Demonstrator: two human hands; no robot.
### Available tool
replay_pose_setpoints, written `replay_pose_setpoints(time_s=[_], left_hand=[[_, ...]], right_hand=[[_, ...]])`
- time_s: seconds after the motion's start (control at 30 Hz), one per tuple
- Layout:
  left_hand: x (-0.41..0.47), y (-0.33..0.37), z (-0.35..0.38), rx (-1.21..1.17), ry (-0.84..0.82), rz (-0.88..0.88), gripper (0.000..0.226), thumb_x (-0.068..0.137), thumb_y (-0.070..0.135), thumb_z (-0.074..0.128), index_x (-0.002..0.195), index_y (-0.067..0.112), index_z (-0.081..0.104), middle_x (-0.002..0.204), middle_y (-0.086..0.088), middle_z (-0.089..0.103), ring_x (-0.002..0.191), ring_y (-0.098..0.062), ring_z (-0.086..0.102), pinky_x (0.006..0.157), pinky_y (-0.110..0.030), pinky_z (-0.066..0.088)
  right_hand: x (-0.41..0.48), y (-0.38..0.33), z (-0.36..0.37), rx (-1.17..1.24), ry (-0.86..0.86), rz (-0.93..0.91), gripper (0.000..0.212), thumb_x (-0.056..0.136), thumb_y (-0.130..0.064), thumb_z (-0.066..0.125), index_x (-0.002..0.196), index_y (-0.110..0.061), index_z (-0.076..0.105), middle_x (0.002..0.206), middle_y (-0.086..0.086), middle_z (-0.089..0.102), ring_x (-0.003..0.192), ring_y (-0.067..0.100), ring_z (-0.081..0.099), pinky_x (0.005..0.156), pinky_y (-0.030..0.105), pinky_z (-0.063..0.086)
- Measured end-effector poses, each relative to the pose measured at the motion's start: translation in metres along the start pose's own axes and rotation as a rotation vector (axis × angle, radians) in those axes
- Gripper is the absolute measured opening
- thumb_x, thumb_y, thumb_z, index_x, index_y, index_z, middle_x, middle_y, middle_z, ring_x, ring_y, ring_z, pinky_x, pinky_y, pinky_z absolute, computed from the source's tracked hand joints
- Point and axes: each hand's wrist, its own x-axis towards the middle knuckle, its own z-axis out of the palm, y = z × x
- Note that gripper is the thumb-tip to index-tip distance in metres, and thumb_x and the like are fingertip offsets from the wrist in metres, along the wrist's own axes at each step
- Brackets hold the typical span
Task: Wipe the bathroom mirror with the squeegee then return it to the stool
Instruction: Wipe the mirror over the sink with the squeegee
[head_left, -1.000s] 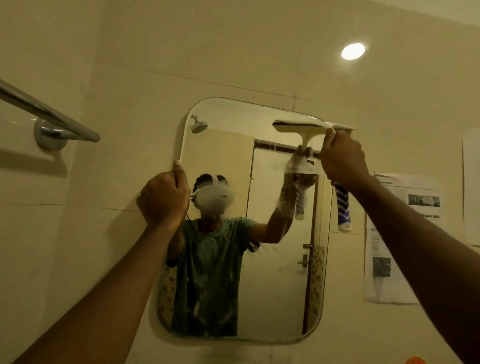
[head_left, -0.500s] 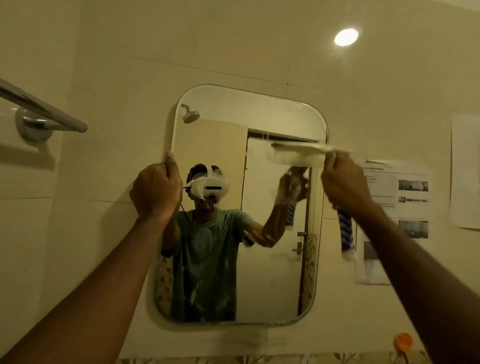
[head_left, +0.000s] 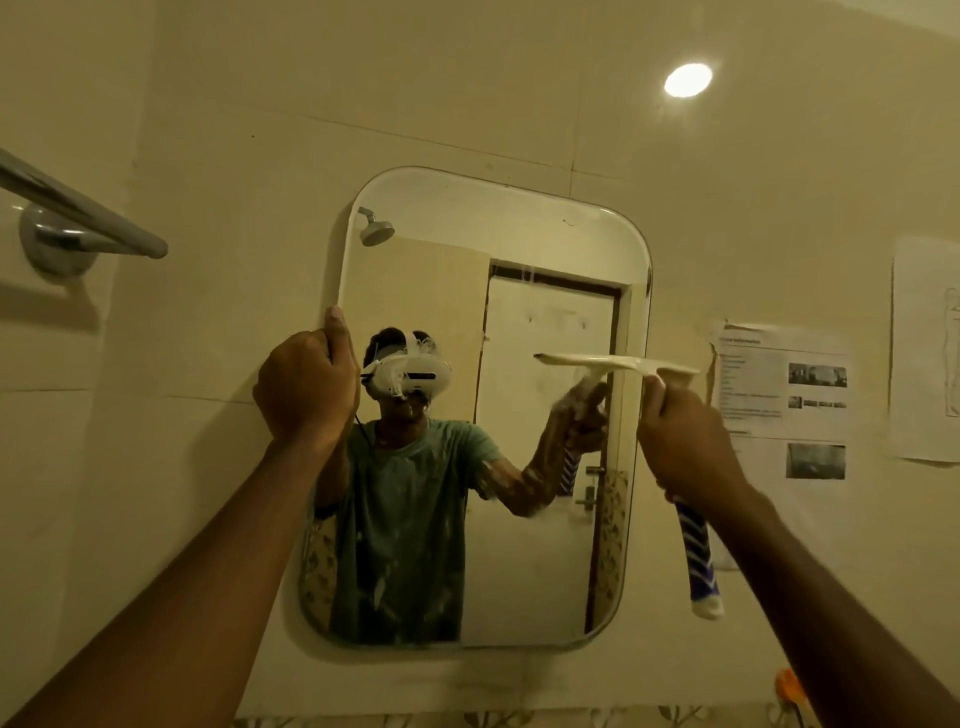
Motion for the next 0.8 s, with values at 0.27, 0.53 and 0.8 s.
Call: replay_pose_setpoints(time_s=[0.27,0.53,0.8], left_hand=[[-0.002,-0.001,-0.001,0.011,-0.019,-0.003,0.063,0.102,0.05,0.026,0.052,0.017,0.047,0.045,0.007,0.038,0.039,-0.008,0.036,0.044,-0.018,0.025],[-0.015,-0.012,-0.003,0.026,-0.03,0.003,0.063,0.102,0.053,0.026,0.053,0.017,0.044,0.046,0.005,0.037,0.039,-0.01,0.034,0.042,-0.02,0.023],[-0.036,-0.018,-0.012,0.021,-0.036,0.012,0.06,0.102,0.049,0.029,0.056,0.013,0.045,0.051,-0.005,0.045,0.044,-0.023,0.045,0.043,-0.031,0.039]], right_hand=[[0.077,-0.042,-0.041,-0.023,0.041,0.05,0.042,0.104,-0.038,0.031,0.075,-0.014,0.049,0.062,0.006,0.056,0.042,0.014,0.055,0.037,0.023,0.043],[0.002,-0.004,0.0,0.021,0.026,-0.013,0.046,0.105,-0.034,0.026,0.082,-0.008,0.055,0.055,0.005,0.055,0.038,0.012,0.051,0.037,0.024,0.042],[-0.047,0.007,0.003,-0.034,-0.129,0.104,0.043,0.105,-0.037,0.026,0.078,-0.015,0.052,0.056,0.003,0.054,0.042,0.013,0.052,0.04,0.027,0.048]])
